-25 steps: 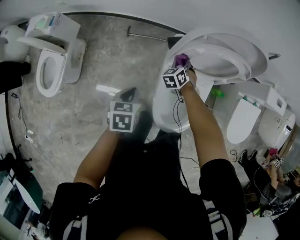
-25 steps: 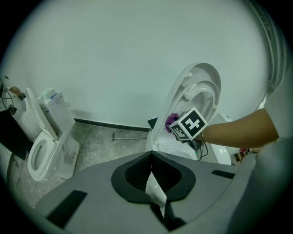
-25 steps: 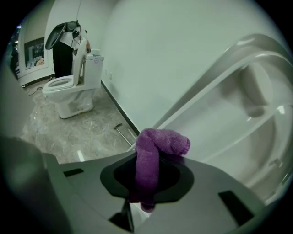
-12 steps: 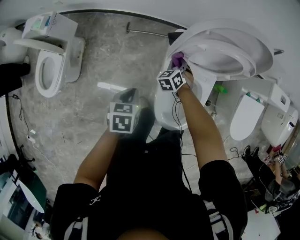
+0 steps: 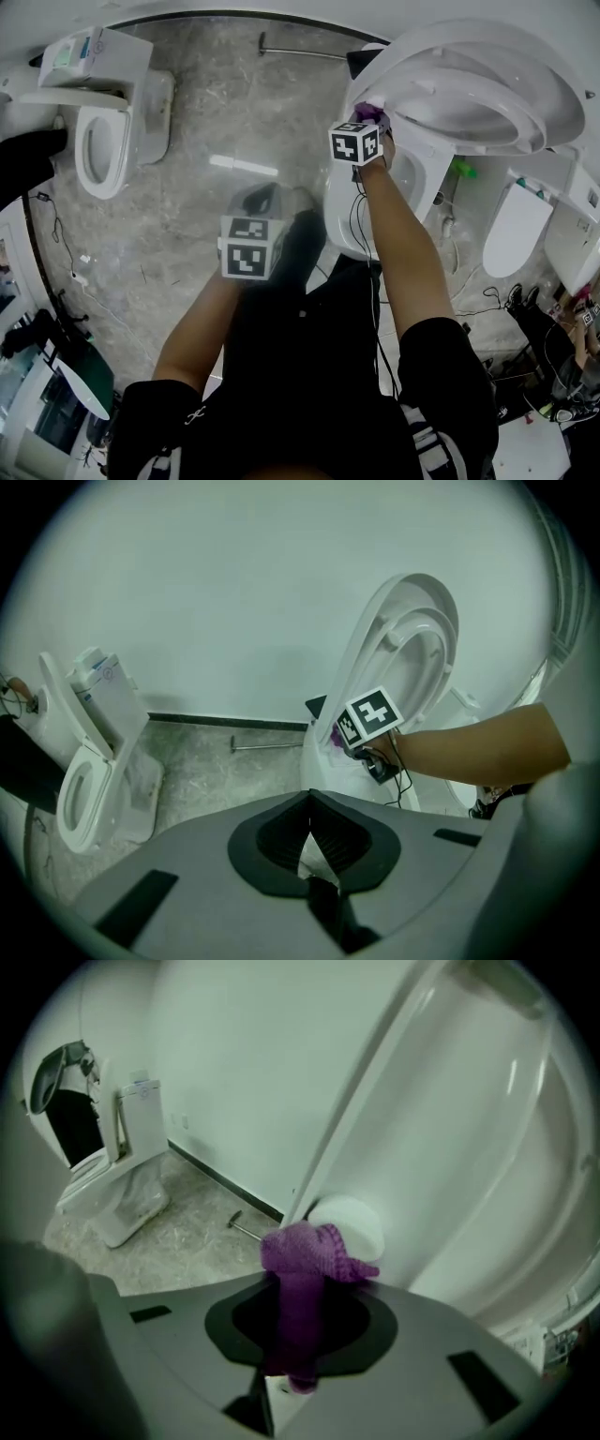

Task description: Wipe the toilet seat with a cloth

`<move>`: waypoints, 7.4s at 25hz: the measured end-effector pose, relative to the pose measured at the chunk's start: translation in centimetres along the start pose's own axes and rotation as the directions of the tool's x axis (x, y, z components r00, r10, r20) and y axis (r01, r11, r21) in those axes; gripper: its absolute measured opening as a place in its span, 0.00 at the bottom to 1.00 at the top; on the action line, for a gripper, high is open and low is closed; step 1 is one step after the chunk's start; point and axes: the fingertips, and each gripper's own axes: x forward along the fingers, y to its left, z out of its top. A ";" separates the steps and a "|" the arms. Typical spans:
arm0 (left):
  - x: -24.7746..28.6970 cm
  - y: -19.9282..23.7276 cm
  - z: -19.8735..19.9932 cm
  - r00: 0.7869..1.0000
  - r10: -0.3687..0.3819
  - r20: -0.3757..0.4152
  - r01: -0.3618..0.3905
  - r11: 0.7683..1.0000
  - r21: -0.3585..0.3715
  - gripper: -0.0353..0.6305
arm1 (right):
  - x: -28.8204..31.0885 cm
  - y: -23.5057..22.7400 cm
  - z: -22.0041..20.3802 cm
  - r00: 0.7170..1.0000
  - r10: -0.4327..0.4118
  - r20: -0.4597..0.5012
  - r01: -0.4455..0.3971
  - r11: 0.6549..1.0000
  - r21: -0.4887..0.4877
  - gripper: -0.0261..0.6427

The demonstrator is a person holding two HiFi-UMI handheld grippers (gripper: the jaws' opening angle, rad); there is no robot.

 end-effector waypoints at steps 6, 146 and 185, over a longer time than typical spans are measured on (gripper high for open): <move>1.7 1.0 0.1 1.000 0.008 -0.005 -0.008 0.999 0.038 0.06 | 2.0 -0.9 -0.9 0.998 0.045 0.048 -0.054 0.977 0.207 0.16; -8.4 -32.0 26.2 0.900 -0.284 0.329 -0.084 0.630 0.772 0.17 | -37.6 -30.5 -1.8 0.887 -0.127 0.444 -0.150 0.831 0.536 0.16; -7.1 -34.6 9.7 0.651 -0.318 -0.689 0.746 0.107 0.657 0.24 | -41.7 -29.6 -8.7 0.893 -0.053 0.446 -0.201 0.840 0.504 0.16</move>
